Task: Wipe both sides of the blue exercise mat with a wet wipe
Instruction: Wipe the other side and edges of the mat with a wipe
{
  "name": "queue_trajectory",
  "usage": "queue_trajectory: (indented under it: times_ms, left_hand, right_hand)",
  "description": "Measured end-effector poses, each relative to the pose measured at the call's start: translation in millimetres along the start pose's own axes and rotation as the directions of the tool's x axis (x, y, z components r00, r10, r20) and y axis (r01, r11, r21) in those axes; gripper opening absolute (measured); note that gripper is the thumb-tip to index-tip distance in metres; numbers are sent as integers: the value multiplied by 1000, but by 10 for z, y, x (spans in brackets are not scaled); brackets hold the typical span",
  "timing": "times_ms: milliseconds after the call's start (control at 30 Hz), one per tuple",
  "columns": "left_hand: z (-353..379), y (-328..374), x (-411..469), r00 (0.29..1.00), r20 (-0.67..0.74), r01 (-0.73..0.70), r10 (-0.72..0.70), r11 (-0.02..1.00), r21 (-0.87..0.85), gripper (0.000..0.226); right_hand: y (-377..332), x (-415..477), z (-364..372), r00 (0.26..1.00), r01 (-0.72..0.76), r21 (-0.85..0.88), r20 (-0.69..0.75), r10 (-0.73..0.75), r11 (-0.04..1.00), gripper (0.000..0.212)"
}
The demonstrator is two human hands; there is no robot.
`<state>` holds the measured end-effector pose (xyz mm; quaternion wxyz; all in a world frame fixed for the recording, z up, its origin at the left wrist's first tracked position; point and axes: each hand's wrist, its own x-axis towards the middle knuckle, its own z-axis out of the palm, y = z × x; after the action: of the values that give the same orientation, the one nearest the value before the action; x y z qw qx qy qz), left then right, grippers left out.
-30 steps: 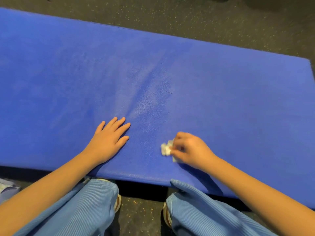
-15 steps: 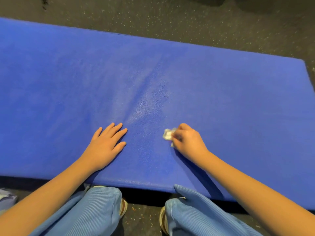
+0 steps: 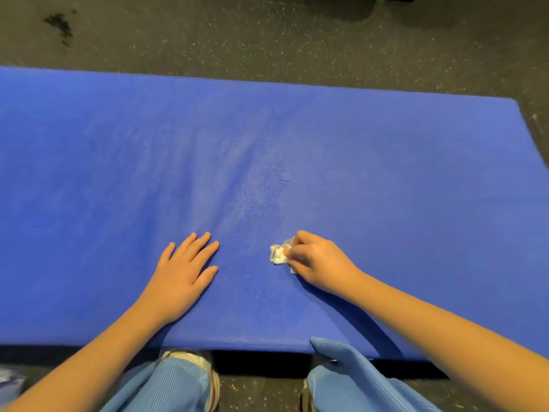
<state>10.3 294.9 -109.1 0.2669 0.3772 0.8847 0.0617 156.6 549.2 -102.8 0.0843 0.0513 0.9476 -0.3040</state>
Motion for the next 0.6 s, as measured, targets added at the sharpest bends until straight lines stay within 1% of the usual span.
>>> queue_trajectory:
  times_ms: [33,67,100,133,167,200,233,300,333,367,400,433,467,500,533,567,600]
  left_hand:
    - [2,3,0,1000,3,-1,1,1000,2,88]
    - [10,5,-4,1000,4,-1,1,1000,1,88]
    - [14,8,-5,1000,3,-1,2,1000,-2,88]
    - [14,12,-7,1000,3,-3,3,1000,-6,88]
    - [12,18,-10,1000,1,-4,4,1000,-8,87]
    - [5,21,-15,1000,-3,-5,5,1000,-5,86]
    - [-4,21,-20,1000,-8,-4,4,1000,-1,85]
    - [-20,12,-18,1000,-16,-7,7,1000,12,83]
    - [-32,4,-9,1000,-23,-14,14,1000,26,81]
    - [-48,-3,9,999,-35,-26,28,999,47,78]
    - [-68,-5,40,998,-48,-40,43,997,65,74]
    - [-97,1,87,997,-63,-50,55,996,71,71]
    - [-131,9,145,995,-76,-54,58,997,61,69]
    - [-172,21,210,995,-85,-54,58,998,43,70]
    - [-211,32,278,995,-79,-52,54,998,30,74]
    - [-240,39,344,997,-59,-51,53,998,36,80]
    - [-255,40,406,998,-19,-51,52,997,56,86]
  right_hand:
    - [48,53,-57,1000,-22,-26,5,22,999,24]
    - [120,141,-101,996,-84,-49,-29,83,995,26]
    - [200,249,-145,980,-183,-61,-89,177,981,30]
    - [268,348,-178,947,-289,-46,-160,279,956,34]
    - [316,422,-176,909,-362,-11,-227,350,932,34]
    - [315,459,-144,892,-378,11,-263,367,926,29]
    - [254,460,-95,907,-344,20,-252,338,939,22]
    - [79,370,35,980,-139,17,-144,140,990,13]
    - [35,313,75,994,-44,-2,-96,44,999,12]
    - [46,300,75,998,11,-20,-66,-13,1000,13]
    - [123,343,55,996,26,-48,-80,-30,998,14]
    - [228,426,26,991,-18,-76,-131,8,997,16]
    - [332,530,-15,972,-119,-88,-211,98,989,17]
    - [424,629,-59,934,-248,-86,-284,215,965,18]
    - [486,699,-81,893,-351,-74,-325,310,933,20]
    - [497,737,-72,880,-383,-61,-328,344,922,21]
    - [447,743,-41,906,-335,-49,-290,307,941,21]
